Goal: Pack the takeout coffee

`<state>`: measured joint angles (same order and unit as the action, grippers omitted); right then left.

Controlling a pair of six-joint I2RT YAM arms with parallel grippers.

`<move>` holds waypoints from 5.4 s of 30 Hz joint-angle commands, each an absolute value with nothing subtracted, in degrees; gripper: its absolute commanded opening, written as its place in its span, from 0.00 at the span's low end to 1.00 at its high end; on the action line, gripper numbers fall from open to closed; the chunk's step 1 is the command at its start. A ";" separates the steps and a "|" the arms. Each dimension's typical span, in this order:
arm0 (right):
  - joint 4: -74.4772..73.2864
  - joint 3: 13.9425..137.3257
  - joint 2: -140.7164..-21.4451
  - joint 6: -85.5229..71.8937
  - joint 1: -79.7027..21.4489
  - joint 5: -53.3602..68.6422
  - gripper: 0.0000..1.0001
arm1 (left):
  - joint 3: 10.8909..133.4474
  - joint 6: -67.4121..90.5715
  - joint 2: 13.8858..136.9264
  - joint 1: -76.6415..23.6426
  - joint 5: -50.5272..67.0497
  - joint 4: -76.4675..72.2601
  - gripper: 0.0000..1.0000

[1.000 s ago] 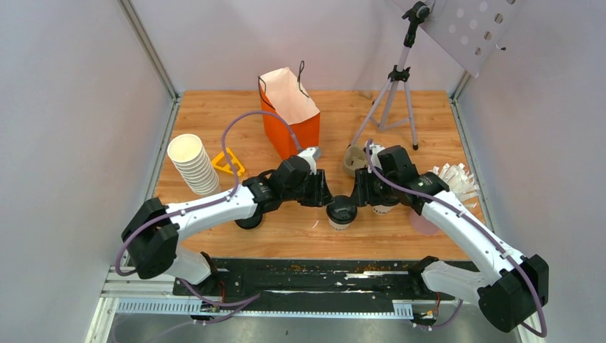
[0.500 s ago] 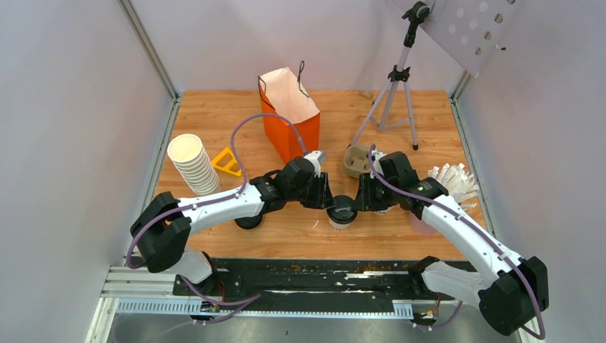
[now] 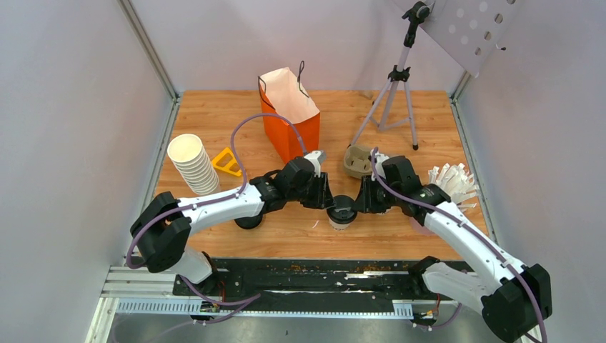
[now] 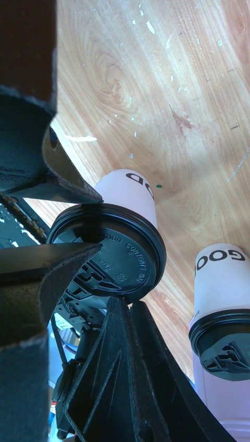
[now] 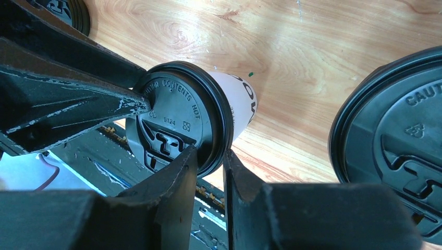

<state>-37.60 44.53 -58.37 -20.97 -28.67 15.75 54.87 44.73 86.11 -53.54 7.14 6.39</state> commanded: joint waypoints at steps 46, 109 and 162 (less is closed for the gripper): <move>-38.17 43.29 -52.11 -23.14 -25.92 21.68 0.36 | 53.59 50.29 80.34 -53.66 7.55 7.50 0.43; -33.29 28.94 -50.29 -28.37 -25.91 18.34 0.23 | 56.76 39.89 88.76 -51.84 3.50 13.62 0.40; -52.95 69.67 -77.75 -17.73 -49.93 -10.38 0.92 | 50.00 29.84 30.87 -50.45 -0.62 39.79 1.00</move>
